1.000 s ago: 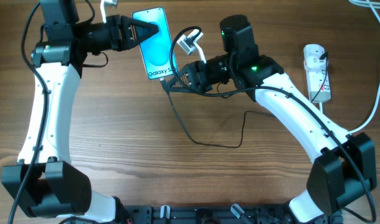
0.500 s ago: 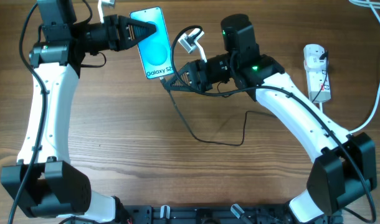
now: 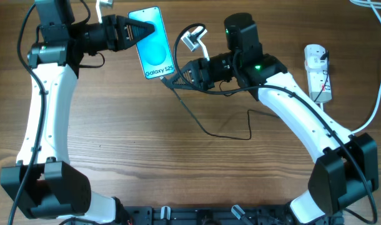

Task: Plug charger to phone and switch on socket

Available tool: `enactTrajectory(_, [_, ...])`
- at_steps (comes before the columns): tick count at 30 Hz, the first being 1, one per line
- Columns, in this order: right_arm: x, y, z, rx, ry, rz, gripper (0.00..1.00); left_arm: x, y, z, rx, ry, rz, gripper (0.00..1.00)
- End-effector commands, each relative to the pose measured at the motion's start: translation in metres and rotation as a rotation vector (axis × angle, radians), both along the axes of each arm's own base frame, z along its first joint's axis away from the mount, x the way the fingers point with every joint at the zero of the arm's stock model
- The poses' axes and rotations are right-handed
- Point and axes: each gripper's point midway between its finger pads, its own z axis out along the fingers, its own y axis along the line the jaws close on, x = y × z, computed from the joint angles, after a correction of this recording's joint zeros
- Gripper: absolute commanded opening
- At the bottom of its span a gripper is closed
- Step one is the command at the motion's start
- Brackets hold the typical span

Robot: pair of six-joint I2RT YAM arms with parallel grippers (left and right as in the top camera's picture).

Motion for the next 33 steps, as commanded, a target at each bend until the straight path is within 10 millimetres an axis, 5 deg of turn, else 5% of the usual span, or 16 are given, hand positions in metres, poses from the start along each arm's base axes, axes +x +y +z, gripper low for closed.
enactTrajectory(1, [0.021,-0.005,-0.001,-0.029,-0.016,-0.089,0.05,-0.009,-0.002,0.007,-0.04,0.014,-0.048,0.04])
enactTrajectory(19, [0.024,-0.005,0.0,-0.042,0.045,-0.111,0.05,0.021,0.009,-0.009,0.014,0.192,0.152,0.04])
enactTrajectory(33, [0.03,-0.003,0.008,-0.023,0.025,-0.132,0.04,0.033,0.029,0.004,-0.028,0.187,0.208,0.04])
